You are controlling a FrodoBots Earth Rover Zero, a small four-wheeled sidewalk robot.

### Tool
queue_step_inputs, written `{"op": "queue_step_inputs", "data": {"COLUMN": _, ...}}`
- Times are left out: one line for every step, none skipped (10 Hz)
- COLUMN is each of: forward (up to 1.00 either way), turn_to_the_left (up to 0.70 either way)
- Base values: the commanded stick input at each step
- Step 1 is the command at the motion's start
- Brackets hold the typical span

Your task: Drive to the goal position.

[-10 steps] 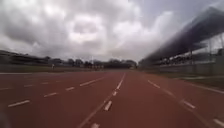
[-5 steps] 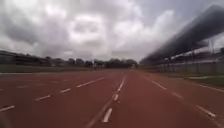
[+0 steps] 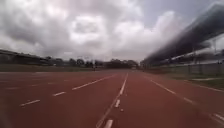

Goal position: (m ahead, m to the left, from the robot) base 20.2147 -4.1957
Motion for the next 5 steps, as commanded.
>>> {"op": "queue_step_inputs", "data": {"forward": 0.70, "turn_to_the_left": 0.00}}
{"op": "queue_step_inputs", "data": {"forward": 0.70, "turn_to_the_left": 0.00}}
{"op": "queue_step_inputs", "data": {"forward": 0.70, "turn_to_the_left": 0.00}}
{"op": "queue_step_inputs", "data": {"forward": 0.70, "turn_to_the_left": 0.00}}
{"op": "queue_step_inputs", "data": {"forward": 0.70, "turn_to_the_left": -0.35}}
